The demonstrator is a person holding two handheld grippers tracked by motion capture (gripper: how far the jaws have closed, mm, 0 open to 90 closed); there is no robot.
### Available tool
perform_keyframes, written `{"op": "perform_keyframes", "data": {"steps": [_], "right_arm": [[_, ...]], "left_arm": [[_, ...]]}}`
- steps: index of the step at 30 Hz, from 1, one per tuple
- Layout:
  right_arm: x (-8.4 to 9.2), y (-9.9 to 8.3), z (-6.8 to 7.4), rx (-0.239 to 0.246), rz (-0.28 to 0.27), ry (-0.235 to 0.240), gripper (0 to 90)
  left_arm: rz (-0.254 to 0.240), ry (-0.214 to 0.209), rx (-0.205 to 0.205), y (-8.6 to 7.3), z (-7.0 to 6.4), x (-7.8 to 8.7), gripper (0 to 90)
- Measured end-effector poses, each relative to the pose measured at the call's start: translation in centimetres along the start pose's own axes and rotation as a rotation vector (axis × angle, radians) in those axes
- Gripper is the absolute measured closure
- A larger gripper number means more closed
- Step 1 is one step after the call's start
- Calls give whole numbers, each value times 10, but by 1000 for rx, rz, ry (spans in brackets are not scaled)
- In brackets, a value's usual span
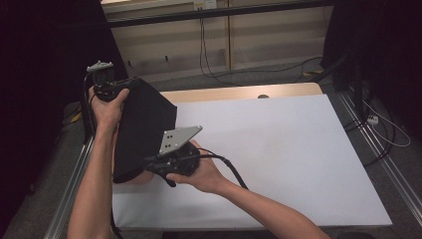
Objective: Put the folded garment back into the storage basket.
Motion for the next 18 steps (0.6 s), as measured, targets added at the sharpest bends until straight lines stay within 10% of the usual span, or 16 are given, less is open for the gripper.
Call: {"op": "perform_keyframes", "data": {"steps": [18], "right_arm": [[-22,8,-4,4,21,21,832]], "left_arm": [[-3,48,-24,-1,17,9,834]]}}
Point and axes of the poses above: each handheld gripper's, and its own axes: x roughly backward along the jaws, y roughly out of its top, z roughly to its left, the point moved 1 cm from there along -x, roughly forward along the jaws, and after that the axes turned 4 degrees about -y, right-handed, at the moved point
